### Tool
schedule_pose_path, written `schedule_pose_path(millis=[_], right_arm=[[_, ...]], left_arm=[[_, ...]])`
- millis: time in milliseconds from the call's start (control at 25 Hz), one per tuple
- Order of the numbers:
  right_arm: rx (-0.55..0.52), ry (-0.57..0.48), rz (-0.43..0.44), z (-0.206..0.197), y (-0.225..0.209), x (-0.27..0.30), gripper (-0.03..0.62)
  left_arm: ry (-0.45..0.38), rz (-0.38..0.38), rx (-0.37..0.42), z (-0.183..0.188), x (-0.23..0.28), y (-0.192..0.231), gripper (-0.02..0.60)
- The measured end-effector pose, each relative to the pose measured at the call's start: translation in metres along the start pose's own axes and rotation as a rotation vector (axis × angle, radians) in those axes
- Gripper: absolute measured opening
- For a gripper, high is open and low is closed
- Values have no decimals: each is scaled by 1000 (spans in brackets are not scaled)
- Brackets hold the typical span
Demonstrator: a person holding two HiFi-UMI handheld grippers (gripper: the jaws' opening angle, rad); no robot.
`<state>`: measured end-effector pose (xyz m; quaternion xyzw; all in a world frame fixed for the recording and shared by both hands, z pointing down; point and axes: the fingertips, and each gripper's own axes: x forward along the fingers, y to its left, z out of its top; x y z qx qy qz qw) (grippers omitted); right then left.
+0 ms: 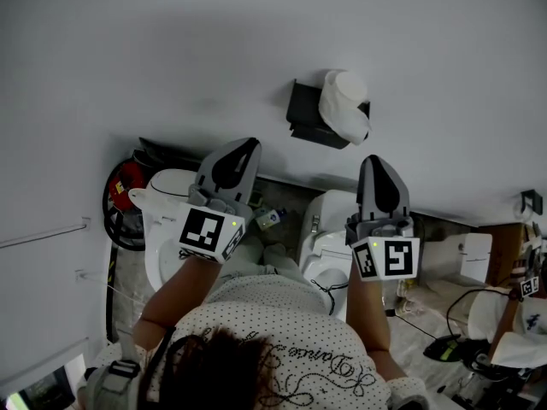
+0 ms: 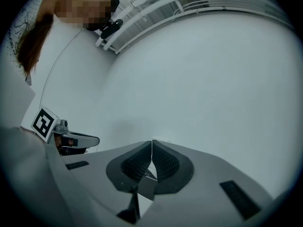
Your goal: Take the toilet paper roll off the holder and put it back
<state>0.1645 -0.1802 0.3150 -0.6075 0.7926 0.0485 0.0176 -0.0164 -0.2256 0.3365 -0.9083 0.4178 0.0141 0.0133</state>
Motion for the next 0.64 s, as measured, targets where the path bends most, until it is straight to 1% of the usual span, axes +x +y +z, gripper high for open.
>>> schedule_pose_path(millis=[240, 640], right_arm=[[8, -1, 0, -2, 1, -2, 17], [-1, -2, -1, 6, 7, -5, 18]], left_arm=[[-1, -5, 3, -1, -2, -2, 12], [-6, -16, 2, 5, -7, -2, 12]])
